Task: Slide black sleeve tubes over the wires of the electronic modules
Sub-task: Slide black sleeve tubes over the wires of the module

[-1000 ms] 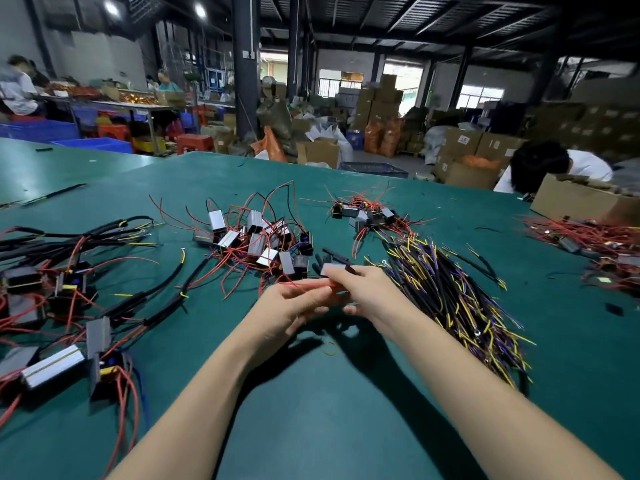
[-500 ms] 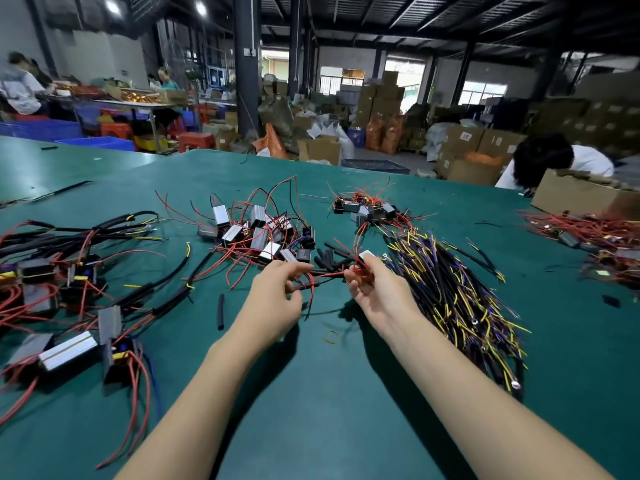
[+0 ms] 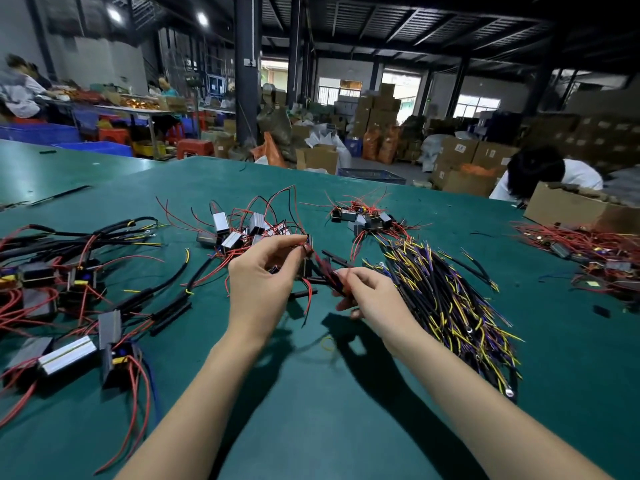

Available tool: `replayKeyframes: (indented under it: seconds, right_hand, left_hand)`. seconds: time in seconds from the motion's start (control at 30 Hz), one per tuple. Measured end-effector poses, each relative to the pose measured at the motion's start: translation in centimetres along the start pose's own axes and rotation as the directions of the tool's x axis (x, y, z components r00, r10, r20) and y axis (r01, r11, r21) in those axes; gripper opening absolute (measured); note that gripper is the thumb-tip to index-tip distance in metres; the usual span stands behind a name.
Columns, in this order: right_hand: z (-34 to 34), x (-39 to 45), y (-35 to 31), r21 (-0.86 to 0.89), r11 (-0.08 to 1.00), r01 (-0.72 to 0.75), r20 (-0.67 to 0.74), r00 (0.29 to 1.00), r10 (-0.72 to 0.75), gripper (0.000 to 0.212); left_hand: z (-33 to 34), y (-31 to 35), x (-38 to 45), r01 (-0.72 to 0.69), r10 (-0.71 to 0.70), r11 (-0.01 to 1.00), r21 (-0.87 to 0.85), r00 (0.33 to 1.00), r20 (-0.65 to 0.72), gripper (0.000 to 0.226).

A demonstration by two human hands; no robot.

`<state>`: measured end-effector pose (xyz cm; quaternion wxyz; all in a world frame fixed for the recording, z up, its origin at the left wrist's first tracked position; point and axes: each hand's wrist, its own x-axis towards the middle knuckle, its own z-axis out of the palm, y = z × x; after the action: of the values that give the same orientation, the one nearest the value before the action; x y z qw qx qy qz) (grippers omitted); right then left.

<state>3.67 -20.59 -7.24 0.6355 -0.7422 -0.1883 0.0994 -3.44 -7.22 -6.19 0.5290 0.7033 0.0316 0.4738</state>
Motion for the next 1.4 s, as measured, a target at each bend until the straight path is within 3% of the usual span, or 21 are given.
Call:
replayKeyframes:
  seconds: [0.13,0.27,0.4,0.5,0.57,0.77,1.0,1.1,1.23,1.3,1.4]
  right_hand:
    - [-0.8,-1.2,-1.1,-0.067,0.992,0.111,0.108,0.989,-0.104,0.017]
    - [-1.4,-2.2,-1.7,0.092,0.985,0.149,0.055,0.986,-0.155,0.028]
    - [-1.6,-2.8,-1.6,0.204,0.964,0.173,0.075,0.979,-0.192,0.032]
    - [-1.5,-3.0,-0.6,0.225,0.955,0.194,0.044,0.977,-0.209,0.022]
    - [-1.6,-3.0,-0.1,0.216,0.951,0.221,0.015,0.973,-0.230,0.013]
    - [-1.6,-3.0,0.3,0.260,0.938,0.229,-0.051,0.973,-0.223,0.024]
    - [-1.9,-2.7,0.4,0.537,0.831,0.142,-0.134,0.988,-0.082,0.020]
    - [-2.3,-2.6,0.3,0.586,0.803,0.106,-0.130,0.991,-0.036,0.015]
    - [-3.3,-2.4,0.7,0.585,0.807,0.080,-0.114,0.993,-0.016,0.006]
    - [-4.5,-2.4,1.2,0.537,0.843,0.024,-0.055,0.998,0.007,0.009]
    - [-6.2,-2.7,1.6,0.370,0.925,-0.083,0.078,0.995,0.059,0.010]
  left_hand:
    - [0.5,2.0,0.0,0.043,-0.051,0.976,-0.214,0.998,-0.031,0.006]
    - [1.0,2.6,-0.2,0.093,-0.070,0.966,-0.242,0.992,0.101,0.006]
    - [1.7,2.0,-1.1,0.194,-0.138,0.970,-0.145,0.935,0.328,0.010]
    - [1.9,1.6,-1.6,0.214,-0.174,0.975,-0.064,0.906,0.387,0.011]
    - [1.9,1.5,-1.8,0.234,-0.197,0.971,-0.048,0.899,0.392,0.011]
    - [2.0,1.5,-1.9,0.229,-0.203,0.973,-0.036,0.916,0.346,0.006]
    - [1.8,1.1,-1.3,0.279,-0.232,0.945,-0.172,0.940,0.250,0.004]
    - [1.7,1.1,-1.1,0.447,-0.350,0.838,-0.313,0.880,0.320,0.012]
    - [1.6,1.2,-0.7,0.639,-0.488,0.517,-0.569,0.767,0.417,0.022]
    - [1.4,0.9,-0.5,0.680,-0.549,0.468,-0.565,0.724,0.417,0.022]
    - [1.3,0.5,-0.5,0.730,-0.608,0.495,-0.472,0.679,0.412,0.026]
